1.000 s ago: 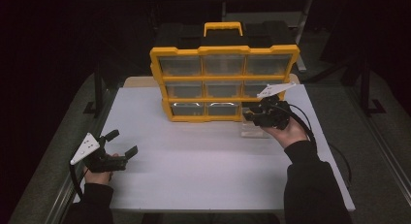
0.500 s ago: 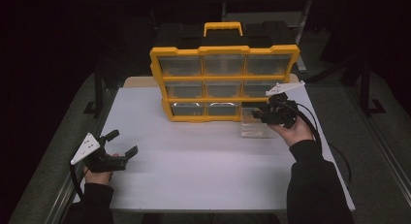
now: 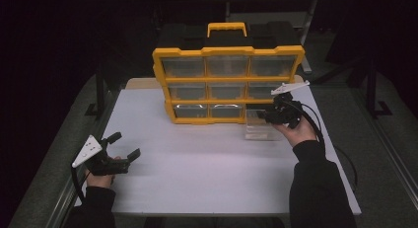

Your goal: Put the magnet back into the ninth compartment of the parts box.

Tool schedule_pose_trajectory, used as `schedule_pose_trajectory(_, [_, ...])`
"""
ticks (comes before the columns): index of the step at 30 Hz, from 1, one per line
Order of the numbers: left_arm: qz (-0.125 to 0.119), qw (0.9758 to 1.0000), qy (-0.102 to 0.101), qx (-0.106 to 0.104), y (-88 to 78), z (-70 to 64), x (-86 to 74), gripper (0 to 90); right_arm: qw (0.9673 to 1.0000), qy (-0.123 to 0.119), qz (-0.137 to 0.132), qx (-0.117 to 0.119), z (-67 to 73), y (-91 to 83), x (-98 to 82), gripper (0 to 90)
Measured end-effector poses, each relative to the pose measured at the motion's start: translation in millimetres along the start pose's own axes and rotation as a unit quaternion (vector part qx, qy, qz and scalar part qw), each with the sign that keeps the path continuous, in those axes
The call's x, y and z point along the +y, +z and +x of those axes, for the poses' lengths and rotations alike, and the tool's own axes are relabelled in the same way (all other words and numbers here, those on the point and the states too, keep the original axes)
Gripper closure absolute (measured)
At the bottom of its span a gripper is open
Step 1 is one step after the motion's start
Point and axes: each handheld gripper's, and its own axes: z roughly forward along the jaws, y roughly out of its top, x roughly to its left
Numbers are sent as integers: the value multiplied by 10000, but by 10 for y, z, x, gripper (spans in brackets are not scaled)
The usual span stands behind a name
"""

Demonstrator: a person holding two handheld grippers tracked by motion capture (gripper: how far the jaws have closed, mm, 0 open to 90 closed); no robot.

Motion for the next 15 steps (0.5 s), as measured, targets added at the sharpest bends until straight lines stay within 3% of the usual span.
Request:
schedule_pose_trajectory(9, [2, 10000, -1, -3, -1, -2, 0, 0, 9997, 207, -129, -38, -40, -4, -98, 113])
schedule_pose_trajectory(10, [3, 10000, 0, -4, 0, -2, -1, 0, 9997, 207, -129, -38, -40, -4, -98, 113])
schedule_pose_trajectory(13, [1, 10000, -1, -6, 0, -3, 0, 0, 9995, 206, -240, -43, -37, -41, -126, 2])
schedule_pose_trajectory(15, [3, 10000, -2, -5, 0, -3, -1, 0, 9992, 197, -347, -75, -33, -76, -156, 0])
